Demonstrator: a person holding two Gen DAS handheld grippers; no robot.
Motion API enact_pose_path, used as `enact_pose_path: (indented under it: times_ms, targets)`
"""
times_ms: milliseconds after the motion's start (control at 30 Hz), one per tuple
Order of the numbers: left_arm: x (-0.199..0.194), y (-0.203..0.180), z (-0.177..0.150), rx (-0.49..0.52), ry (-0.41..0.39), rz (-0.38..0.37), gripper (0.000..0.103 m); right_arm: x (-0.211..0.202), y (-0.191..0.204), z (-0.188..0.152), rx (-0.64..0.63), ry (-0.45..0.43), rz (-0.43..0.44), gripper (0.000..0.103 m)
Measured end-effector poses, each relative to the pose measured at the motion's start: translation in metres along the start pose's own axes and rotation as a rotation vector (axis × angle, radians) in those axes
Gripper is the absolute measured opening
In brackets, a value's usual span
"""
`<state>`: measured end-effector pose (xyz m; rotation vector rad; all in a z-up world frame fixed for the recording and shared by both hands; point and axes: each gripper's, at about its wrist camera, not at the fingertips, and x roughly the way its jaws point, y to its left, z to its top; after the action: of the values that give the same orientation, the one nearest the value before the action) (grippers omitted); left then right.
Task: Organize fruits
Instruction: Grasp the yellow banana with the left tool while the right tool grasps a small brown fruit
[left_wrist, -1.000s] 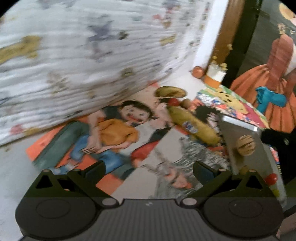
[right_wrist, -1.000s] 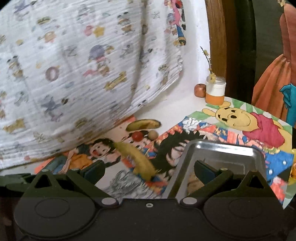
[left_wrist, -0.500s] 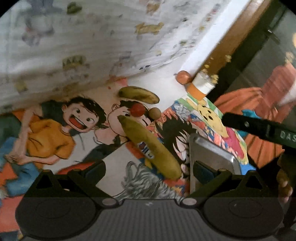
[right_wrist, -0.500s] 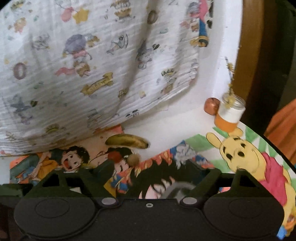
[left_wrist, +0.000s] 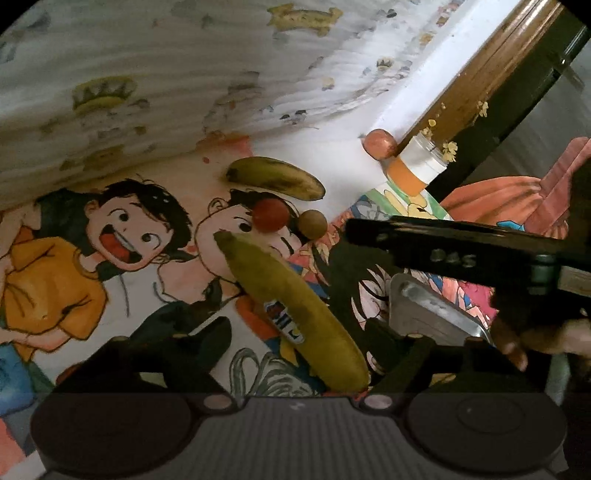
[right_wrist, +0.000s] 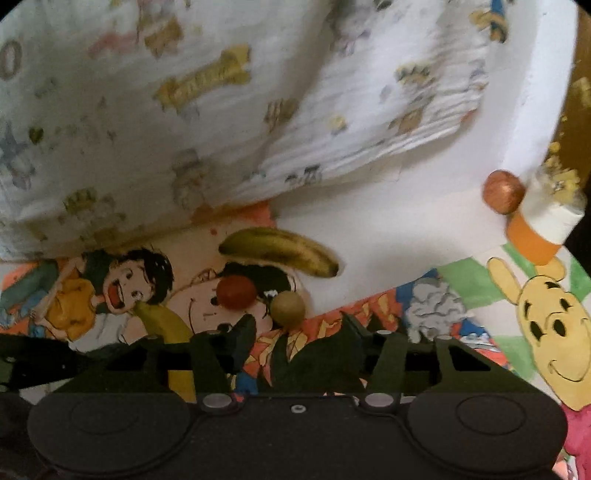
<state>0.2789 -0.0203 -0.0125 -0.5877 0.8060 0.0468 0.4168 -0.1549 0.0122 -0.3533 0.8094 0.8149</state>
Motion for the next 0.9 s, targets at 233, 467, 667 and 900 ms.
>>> enact_pose_path:
  times_ms: [233, 467, 667, 900]
  targets:
    - [0.007, -0.007, 0.003, 0.055, -0.013, 0.035, 0.070, 0.026, 0.000, 0.002, 0.002, 0.030, 0.028, 0.047]
    - [0.007, -0.004, 0.001, 0.067, -0.041, 0.028, 0.065, 0.040, 0.003, 0.004, -0.010, 0.039, 0.052, 0.043]
    - [0.008, 0.000, 0.001, 0.037, -0.048, 0.004, 0.059, 0.048, 0.004, 0.011, -0.006, 0.038, 0.049, 0.036]
    - [0.008, 0.010, 0.003, -0.025, -0.055, -0.026, 0.051, 0.041, 0.005, 0.010, -0.023, 0.038, 0.042, 0.028]
